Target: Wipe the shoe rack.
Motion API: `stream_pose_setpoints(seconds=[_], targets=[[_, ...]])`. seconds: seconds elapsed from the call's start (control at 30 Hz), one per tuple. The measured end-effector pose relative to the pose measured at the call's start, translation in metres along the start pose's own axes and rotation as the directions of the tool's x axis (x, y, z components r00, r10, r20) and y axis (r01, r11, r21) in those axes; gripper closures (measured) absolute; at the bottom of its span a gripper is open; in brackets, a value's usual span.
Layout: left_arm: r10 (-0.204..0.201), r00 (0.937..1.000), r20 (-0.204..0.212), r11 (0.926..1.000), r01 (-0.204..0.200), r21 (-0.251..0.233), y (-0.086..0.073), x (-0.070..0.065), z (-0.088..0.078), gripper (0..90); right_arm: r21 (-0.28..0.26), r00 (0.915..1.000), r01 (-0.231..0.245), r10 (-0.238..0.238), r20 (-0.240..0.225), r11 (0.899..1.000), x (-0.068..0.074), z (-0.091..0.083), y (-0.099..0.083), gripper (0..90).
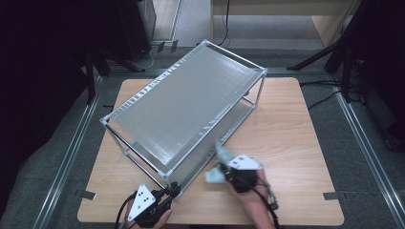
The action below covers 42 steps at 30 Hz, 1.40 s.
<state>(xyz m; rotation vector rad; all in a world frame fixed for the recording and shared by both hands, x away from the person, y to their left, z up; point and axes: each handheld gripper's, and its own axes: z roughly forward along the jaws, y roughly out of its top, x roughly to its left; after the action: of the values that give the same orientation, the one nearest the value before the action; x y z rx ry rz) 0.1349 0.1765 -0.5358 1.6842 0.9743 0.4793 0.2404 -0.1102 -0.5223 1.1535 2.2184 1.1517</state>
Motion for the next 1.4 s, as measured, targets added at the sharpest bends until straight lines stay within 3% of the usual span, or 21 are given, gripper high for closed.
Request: stream_pose_setpoints(seconds=[0.1,0.17,0.2,0.23,0.27,0.3,0.4,0.43,0.47,0.5,0.6,0.77,0.83,0.87,0.9,1.0,1.13,1.17,1.2,1.3,1.4], targets=[[0.001,1.0,0.006,1.0,-0.001,-0.002,0.0,-0.001,0.003,79.0,-0.007,0.9935,-0.036,0.037,0.108,0.999,-0.035,-0.013,-0.003,82.4],[-0.003,0.9999,0.011,1.0,0.003,-0.004,0.002,-0.003,0.006,78.8,-0.01,0.9781,-0.063,0.064,0.198,0.998,-0.063,-0.023,-0.008,82.3],[-0.003,0.9999,0.011,1.0,0.003,-0.004,0.002,-0.003,0.006,78.9,-0.01,0.9781,-0.063,0.064,0.198,0.998,-0.063,-0.023,-0.008,82.3],[-0.002,0.9999,0.012,1.0,0.002,0.0,0.003,-0.005,0.01,78.9,0.004,0.9479,-0.121,0.114,0.297,0.993,-0.089,-0.03,-0.016,74.0],[-0.002,0.9999,0.012,1.0,0.002,0.0,0.003,-0.005,0.01,78.9,0.004,0.9479,-0.121,0.114,0.297,0.993,-0.089,-0.03,-0.016,74.0],[0.002,0.9999,0.015,1.0,-0.002,-0.001,0.004,-0.008,0.014,78.9,-0.004,0.9309,-0.155,0.148,0.334,0.988,-0.102,-0.035,-0.021,59.7],[0.014,0.9998,0.011,0.9999,-0.014,0.008,0.006,-0.012,0.018,79.2,-0.006,0.9317,-0.171,0.164,0.324,0.985,-0.104,-0.042,-0.021,50.3],[0.014,0.9998,0.015,0.9999,-0.014,0.005,0.006,-0.015,0.021,79.1,-0.03,0.9314,-0.173,0.174,0.32,0.984,-0.1,-0.049,-0.018,38.7],[0.014,0.9998,0.015,0.9999,-0.014,0.005,0.006,-0.015,0.021,78.9,-0.03,0.9314,-0.173,0.174,0.32,0.984,-0.1,-0.049,-0.018,38.7],[0.008,0.9997,0.021,1.0,-0.008,-0.002,0.006,-0.015,0.021,78.6,-0.052,0.9329,-0.159,0.167,0.319,0.986,-0.092,-0.055,-0.014,25.8],[-0.026,0.9981,0.055,0.9995,0.027,-0.019,0.005,-0.01,0.019,72.0,-0.086,0.9337,-0.153,0.172,0.314,0.985,-0.079,-0.064,-0.011,15.9],[-0.032,0.9959,0.085,0.9972,0.038,-0.065,0.007,0.004,-0.002,53.6,-0.118,0.9658,-0.116,0.14,0.218,0.986,-0.049,-0.072,-0.006,12.5],[-0.019,0.9962,0.085,0.9964,0.026,-0.081,0.008,0.009,-0.012,47.8,-0.12,0.9762,-0.111,0.131,0.173,0.987,-0.036,-0.07,-0.003,8.5],[-0.019,0.9962,0.085,0.9964,0.026,-0.081,0.008,0.009,-0.012,46.2,-0.12,0.9762,-0.111,0.131,0.173,0.987,-0.036,-0.07,-0.003,8.5],[-0.028,0.9968,0.075,0.9939,0.036,-0.104,0.009,0.016,-0.023,44.0,-0.119,0.984,-0.102,0.118,0.133,0.988,-0.023,-0.067,0.0,4.8],[-0.028,0.9976,0.063,0.9918,0.036,-0.123,0.01,0.025,-0.034,40.2,-0.121,0.9882,-0.091,0.104,0.112,0.989,-0.009,-0.062,0.003,1.9],[-0.033,0.9995,-0.003,0.9892,0.032,-0.143,0.011,0.043,-0.048,37.0,-0.133,0.998,-0.061,0.063,0.009,0.989,0.029,-0.051,0.007,0.6],[-0.063,0.9974,-0.035,0.9863,0.057,-0.155,0.011,0.055,-0.053,37.0,-0.132,0.9988,-0.048,0.047,-0.008,0.99,0.038,-0.048,0.008,0.3],[-0.063,0.9974,-0.035,0.9863,0.057,-0.155,0.011,0.055,-0.053,36.9,-0.132,0.9988,-0.048,0.047,-0.008,0.99,0.038,-0.048,0.008,0.3],[-0.112,0.9884,-0.102,0.9834,0.096,-0.154,0.008,0.077,-0.059,37.1,-0.097,0.9976,-0.019,0.013,-0.068,0.995,0.069,-0.035,0.007,0.3],[-0.126,0.9833,-0.131,0.9832,0.106,-0.148,0.007,0.085,-0.061,37.3,-0.092,0.9948,0.005,-0.015,-0.101,0.996,0.085,-0.028,0.006,0.3]])
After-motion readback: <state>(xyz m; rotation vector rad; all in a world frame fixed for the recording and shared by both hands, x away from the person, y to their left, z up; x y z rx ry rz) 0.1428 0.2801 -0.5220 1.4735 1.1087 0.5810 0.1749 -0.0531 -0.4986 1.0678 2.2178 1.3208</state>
